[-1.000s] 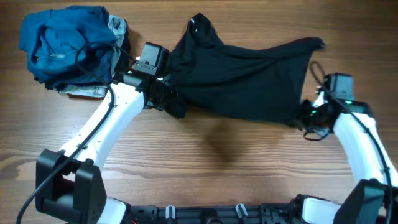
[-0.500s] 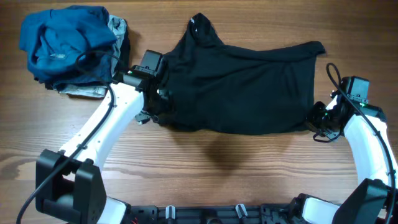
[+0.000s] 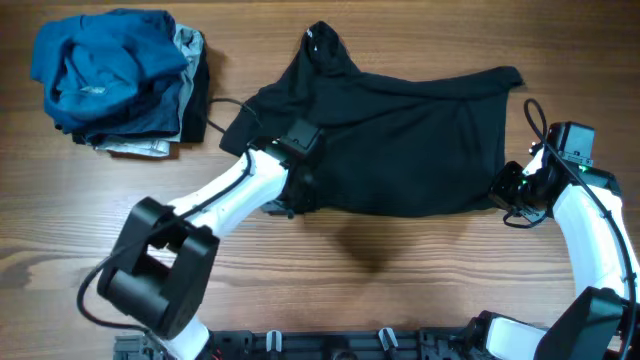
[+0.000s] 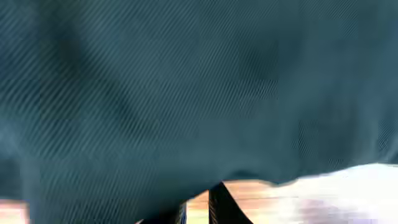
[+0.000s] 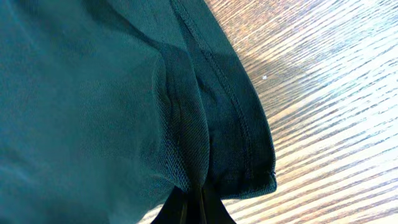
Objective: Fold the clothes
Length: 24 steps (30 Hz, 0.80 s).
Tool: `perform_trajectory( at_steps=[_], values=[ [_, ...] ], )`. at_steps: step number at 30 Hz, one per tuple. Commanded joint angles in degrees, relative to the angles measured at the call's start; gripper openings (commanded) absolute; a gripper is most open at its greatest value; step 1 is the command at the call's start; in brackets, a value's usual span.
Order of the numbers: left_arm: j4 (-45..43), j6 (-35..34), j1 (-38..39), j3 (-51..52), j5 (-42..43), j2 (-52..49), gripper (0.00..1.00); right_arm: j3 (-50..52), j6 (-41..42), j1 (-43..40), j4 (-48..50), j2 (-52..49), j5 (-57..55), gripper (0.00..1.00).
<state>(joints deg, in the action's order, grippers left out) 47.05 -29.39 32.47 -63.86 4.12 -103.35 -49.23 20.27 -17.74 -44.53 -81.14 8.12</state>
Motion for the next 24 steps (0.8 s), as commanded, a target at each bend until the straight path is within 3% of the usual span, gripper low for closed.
perform_trajectory(
  at_steps=[1, 8, 13, 14, 15, 16, 21, 24],
  values=[
    [-1.86, 0.7, -0.07, 0.11, -4.26, -3.06, 0.18, -0.7, -0.79, -0.35, -0.04, 0.37, 0.9, 0.04],
    [-6.56, 0.7, -0.07, 0.11, -7.69, -4.46, 0.38, -0.7, -1.07, -0.35, 0.02, 0.37, 0.7, 0.04],
    [-8.96, 0.7, -0.07, 0.11, -7.69, -4.48, 0.42, -0.7, -1.25, -0.35, 0.2, 0.35, 0.7, 0.04],
    [-9.18, 0.7, -0.07, 0.11, -7.67, -4.72, 0.39, -0.7, -1.25, -0.35, 0.35, 0.37, 0.7, 0.04],
    [-9.25, 0.7, -0.04, 0.11, -7.67, -5.27, 0.27, -0.7, -1.22, -0.35, 0.39, 0.37, 0.72, 0.05],
    [-9.38, 0.68, -0.07, 0.11, -7.61, -6.56, 0.04, -0.7, -1.22, -0.35, 0.39, 0.37, 0.7, 0.04],
    [-9.64, 0.7, -0.07, 0.04, -7.61, -6.84, 0.04, -0.7, -1.22, -0.35, 0.37, 0.35, 0.72, 0.04],
    [2.51, 0.66, -0.11, -4.39, -6.01, -1.18, 0.04, -0.7, -1.27, -0.35, 0.37, 0.35, 0.72, 0.05]
  ],
)
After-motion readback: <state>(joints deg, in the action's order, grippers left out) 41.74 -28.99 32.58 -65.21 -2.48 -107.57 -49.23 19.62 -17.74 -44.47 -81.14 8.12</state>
